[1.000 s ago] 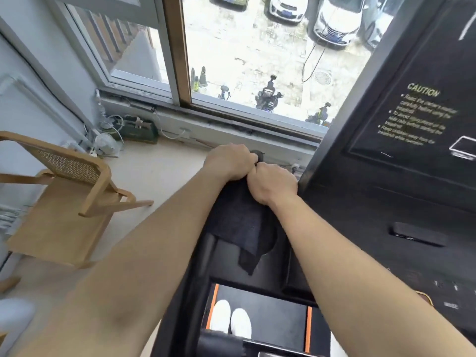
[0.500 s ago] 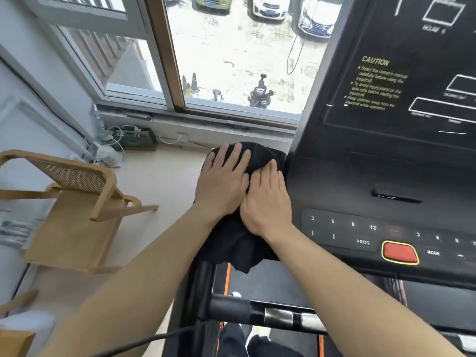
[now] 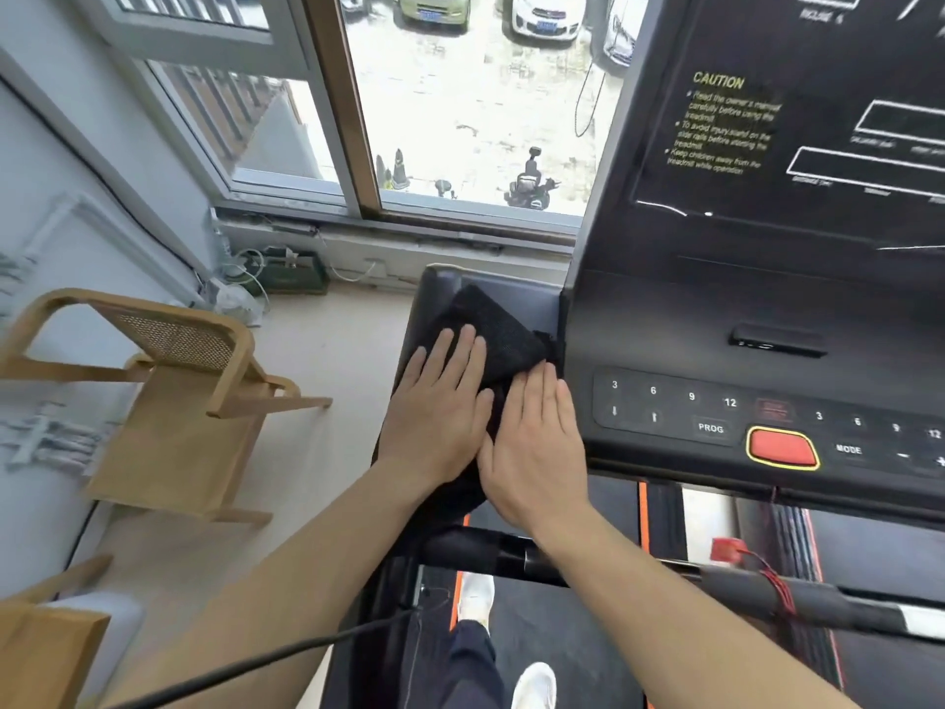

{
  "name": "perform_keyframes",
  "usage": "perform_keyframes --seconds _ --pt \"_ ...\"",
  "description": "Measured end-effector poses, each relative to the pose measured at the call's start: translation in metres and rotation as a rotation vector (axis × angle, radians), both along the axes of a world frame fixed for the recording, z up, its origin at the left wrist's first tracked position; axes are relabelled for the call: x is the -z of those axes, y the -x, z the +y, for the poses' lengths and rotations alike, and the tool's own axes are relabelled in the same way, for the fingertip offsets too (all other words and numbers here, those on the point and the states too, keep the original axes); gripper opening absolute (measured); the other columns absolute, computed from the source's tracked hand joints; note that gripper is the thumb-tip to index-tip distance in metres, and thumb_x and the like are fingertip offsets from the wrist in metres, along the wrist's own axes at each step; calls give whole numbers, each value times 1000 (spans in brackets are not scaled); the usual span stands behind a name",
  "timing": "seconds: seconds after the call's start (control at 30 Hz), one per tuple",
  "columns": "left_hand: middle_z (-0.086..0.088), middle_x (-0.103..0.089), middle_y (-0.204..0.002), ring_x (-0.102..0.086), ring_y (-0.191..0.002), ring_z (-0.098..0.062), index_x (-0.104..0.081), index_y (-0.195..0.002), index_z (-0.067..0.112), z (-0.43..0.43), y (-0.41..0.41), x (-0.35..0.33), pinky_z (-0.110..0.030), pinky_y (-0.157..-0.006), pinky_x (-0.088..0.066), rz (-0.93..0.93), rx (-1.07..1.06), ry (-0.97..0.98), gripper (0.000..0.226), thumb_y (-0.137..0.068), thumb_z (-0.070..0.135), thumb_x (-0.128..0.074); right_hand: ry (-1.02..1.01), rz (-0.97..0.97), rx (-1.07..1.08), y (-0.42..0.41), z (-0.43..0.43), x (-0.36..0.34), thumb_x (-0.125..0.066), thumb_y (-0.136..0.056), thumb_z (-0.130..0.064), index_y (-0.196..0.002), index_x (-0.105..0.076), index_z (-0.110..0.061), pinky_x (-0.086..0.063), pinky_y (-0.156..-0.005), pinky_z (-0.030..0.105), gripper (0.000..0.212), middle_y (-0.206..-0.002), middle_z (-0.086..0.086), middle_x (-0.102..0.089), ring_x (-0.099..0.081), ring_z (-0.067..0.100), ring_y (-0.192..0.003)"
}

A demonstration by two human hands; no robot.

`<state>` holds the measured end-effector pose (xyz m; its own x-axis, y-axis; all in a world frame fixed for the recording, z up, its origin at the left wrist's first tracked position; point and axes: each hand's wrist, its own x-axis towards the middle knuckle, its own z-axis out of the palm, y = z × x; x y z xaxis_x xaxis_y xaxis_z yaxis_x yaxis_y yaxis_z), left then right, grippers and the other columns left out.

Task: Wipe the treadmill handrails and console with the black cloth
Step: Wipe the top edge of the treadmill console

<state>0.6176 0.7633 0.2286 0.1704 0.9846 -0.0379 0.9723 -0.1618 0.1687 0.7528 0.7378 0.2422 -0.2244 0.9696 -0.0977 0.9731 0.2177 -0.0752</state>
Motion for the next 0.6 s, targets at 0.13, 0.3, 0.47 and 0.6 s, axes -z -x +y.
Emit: perform_keyframes --seconds 0.13,0.3,0.47,0.6 --pt "0 -6 -168 -3 -154 -19 -10 -160 16 32 2 2 -40 -124 -6 36 -12 -14 62 -104 43 -16 -24 5 4 -1 35 1 -28 -97 -46 -152 -16 12 -4 -125 45 80 -159 34 -13 -10 40 -151" --pt "-1 -4 -168 1 -155 -21 -8 -160 15 59 -9 -4 -41 -124 -3 24 -105 4 62 -105 43 -18 -5 8 3 -2 68 0 -21 -102 -39 -154 -7 8 2 -125 42 72 -163 29 -2 -1 35 -153" --pt "-3 -12 -167 -7 -154 -21 -15 -159 15 -8 -6 1 -41 -125 -10 3 -102 -26 64 -102 43 -20 -57 20 -161 -21 8 7 -31 -97 -46 -147 -35 10 -12 -124 47 75 -154 32 -31 -23 39 -149" --pt "2 -9 -168 -3 -154 -20 -15 -159 18 -16 -5 -1 -40 -125 -10 -46 -178 -14 61 -104 42 -26 -33 11 -188 -25 19 -10 -39 -93 -53 -142 -47 -3 -15 -123 48 70 -151 18 -44 -29 32 -147"
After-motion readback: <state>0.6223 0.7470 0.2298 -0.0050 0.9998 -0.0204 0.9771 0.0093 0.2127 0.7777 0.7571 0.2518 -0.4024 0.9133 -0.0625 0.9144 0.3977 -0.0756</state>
